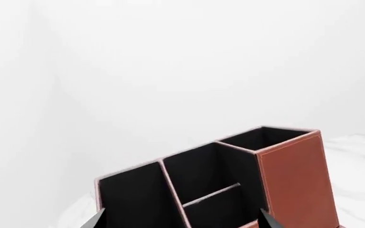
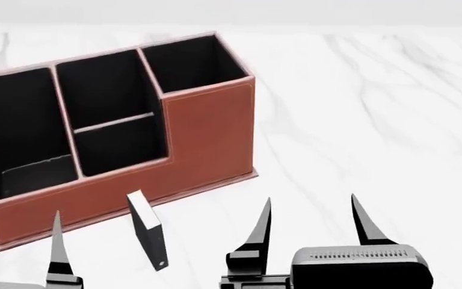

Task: Pick up the book and place it in the left compartment of the caddy.

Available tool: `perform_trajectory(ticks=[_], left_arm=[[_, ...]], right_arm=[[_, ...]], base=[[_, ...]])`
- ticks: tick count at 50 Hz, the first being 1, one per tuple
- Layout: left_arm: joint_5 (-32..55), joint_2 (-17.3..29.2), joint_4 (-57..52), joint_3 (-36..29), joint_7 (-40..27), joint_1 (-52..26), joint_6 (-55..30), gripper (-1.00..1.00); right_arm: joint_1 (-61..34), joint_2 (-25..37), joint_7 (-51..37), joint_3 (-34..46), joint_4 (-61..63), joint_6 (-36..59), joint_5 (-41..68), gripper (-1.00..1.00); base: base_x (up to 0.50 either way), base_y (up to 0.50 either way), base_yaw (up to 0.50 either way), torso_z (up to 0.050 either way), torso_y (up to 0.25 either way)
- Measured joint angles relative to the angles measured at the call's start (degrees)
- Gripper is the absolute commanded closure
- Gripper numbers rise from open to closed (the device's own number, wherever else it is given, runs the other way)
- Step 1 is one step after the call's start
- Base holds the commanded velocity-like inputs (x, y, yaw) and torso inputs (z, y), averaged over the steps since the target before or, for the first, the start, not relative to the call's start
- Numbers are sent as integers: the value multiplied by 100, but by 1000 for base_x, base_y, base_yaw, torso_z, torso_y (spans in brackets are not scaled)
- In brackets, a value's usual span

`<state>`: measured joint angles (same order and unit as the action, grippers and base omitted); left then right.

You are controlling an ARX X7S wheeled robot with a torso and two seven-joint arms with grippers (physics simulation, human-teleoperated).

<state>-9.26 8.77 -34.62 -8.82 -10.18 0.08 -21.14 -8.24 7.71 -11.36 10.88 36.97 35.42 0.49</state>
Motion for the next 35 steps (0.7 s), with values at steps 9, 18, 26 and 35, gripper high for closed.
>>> perform_trajectory(ticks=[9,18,26,35], left_arm=[[40,42,1,-31,-55,7,-8,-100],[73,82,-12,-64,-106,25,-17,-100],[109,115,-3,-90,-147,41,-11,-100],[150,146,0,-112,-194,45,-15,-100]], right_arm=[[-1,41,-55,28,-25,-18,51,-100],[4,80,-106,55,-40,-37,98,-100],[11,116,-149,71,-46,-59,138,-100],[17,161,-200,92,-38,-93,164,-100]], base=[[309,0,0,0,0],[309,0,0,0,0],[310,0,0,0,2],[122,0,0,0,0]])
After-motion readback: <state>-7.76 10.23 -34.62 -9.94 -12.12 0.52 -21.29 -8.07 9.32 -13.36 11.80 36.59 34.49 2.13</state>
